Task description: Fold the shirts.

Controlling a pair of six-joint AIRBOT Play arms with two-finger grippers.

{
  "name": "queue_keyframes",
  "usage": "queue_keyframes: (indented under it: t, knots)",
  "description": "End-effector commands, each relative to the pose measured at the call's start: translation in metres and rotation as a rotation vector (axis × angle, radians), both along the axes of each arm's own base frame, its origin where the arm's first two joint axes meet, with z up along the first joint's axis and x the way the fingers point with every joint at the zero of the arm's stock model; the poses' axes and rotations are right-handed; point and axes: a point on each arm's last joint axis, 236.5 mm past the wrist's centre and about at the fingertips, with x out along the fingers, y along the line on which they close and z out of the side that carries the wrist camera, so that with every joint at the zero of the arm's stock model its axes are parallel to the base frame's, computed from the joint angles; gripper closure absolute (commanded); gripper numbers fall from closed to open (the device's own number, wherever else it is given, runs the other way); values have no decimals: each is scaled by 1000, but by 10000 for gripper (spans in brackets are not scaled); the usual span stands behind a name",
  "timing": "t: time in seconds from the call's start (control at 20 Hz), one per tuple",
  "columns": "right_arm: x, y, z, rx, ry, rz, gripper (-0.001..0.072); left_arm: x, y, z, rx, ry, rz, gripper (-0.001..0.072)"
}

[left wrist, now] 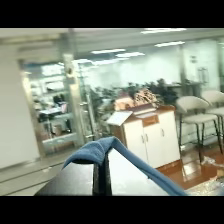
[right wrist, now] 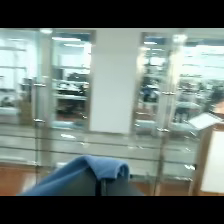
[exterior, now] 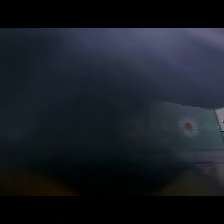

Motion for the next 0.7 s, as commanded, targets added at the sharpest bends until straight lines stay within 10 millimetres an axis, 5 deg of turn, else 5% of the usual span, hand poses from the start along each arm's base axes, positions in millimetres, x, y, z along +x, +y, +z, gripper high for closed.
queue_keyframes:
  t: [0.0,0.2,0.35,0.55,0.65]
  knots:
    - [-35,5,-23,-2,136,-40,675,-27,1,-21,-24,109,27,689]
    - [-49,0,-77,-21,375,-88,675,-13,16,-96,-33,454,104,690]
    - [-38,-10,-139,-16,674,-85,675,3,21,-161,27,743,119,689]
    - [6,-18,-201,41,945,-15,675,48,30,-243,53,1087,101,689]
    - [35,-30,-253,88,1116,-1,675,82,35,-289,54,1219,81,690]
